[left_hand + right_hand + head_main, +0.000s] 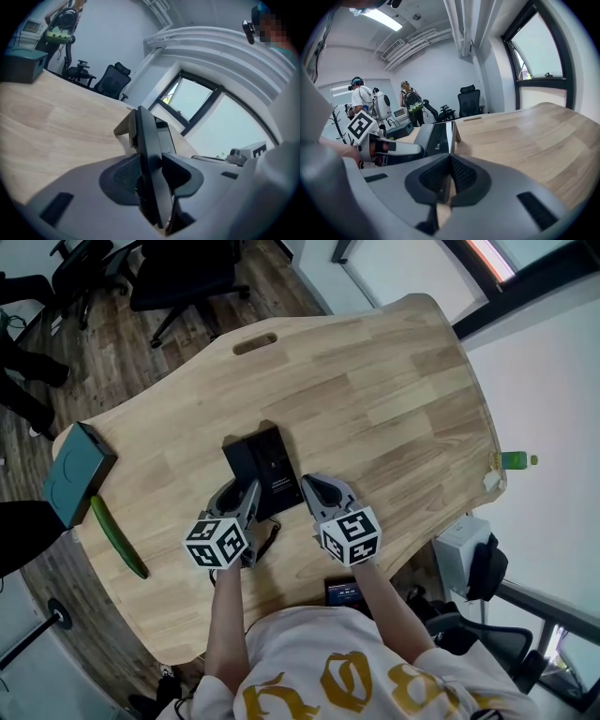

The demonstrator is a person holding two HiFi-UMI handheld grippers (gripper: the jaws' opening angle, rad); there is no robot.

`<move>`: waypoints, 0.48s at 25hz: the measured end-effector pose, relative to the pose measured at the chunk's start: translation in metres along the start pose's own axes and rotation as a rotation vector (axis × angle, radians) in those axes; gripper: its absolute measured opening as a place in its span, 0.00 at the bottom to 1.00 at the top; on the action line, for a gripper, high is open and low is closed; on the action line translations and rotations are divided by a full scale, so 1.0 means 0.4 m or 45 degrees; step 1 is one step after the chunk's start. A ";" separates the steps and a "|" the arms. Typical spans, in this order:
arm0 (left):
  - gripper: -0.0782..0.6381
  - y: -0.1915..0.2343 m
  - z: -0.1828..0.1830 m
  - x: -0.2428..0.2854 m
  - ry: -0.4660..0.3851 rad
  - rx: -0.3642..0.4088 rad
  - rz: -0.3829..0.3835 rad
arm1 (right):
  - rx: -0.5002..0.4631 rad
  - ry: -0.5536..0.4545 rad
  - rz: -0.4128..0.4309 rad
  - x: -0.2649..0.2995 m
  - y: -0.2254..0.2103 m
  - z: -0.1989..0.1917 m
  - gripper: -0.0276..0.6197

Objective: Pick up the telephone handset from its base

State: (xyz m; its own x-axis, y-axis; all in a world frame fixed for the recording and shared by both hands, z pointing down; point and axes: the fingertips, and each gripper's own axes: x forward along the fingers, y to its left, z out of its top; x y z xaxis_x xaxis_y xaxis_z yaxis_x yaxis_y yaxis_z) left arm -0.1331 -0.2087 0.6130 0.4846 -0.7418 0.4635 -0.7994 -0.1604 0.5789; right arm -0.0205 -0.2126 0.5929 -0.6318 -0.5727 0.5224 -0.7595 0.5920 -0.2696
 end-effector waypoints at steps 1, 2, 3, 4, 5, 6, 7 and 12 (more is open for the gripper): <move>0.30 -0.004 0.003 -0.004 -0.009 0.024 0.010 | 0.000 -0.003 0.000 -0.002 0.000 0.003 0.05; 0.30 -0.009 0.005 -0.009 -0.019 0.043 0.017 | -0.001 -0.008 0.001 -0.003 0.001 0.008 0.05; 0.29 -0.014 0.006 -0.013 -0.029 0.059 0.019 | -0.001 -0.012 0.004 -0.004 0.003 0.012 0.05; 0.29 -0.019 0.007 -0.016 -0.037 0.069 0.017 | -0.003 -0.016 0.008 -0.003 0.006 0.015 0.05; 0.29 -0.021 0.007 -0.018 -0.042 0.072 0.013 | -0.004 -0.019 0.012 -0.003 0.010 0.017 0.05; 0.28 -0.023 0.006 -0.019 -0.044 0.069 0.006 | -0.006 -0.021 0.016 -0.003 0.014 0.018 0.05; 0.28 -0.023 0.006 -0.019 -0.044 0.059 -0.003 | -0.008 -0.021 0.019 -0.003 0.018 0.018 0.05; 0.27 -0.019 0.012 -0.023 -0.044 0.016 -0.030 | -0.016 -0.028 0.023 -0.002 0.031 0.023 0.05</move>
State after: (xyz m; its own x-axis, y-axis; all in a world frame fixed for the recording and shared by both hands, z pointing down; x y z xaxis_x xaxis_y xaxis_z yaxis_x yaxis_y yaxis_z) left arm -0.1331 -0.2040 0.6010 0.4907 -0.7598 0.4265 -0.7925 -0.1858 0.5808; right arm -0.0307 -0.2100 0.5819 -0.6490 -0.5740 0.4994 -0.7458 0.6095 -0.2687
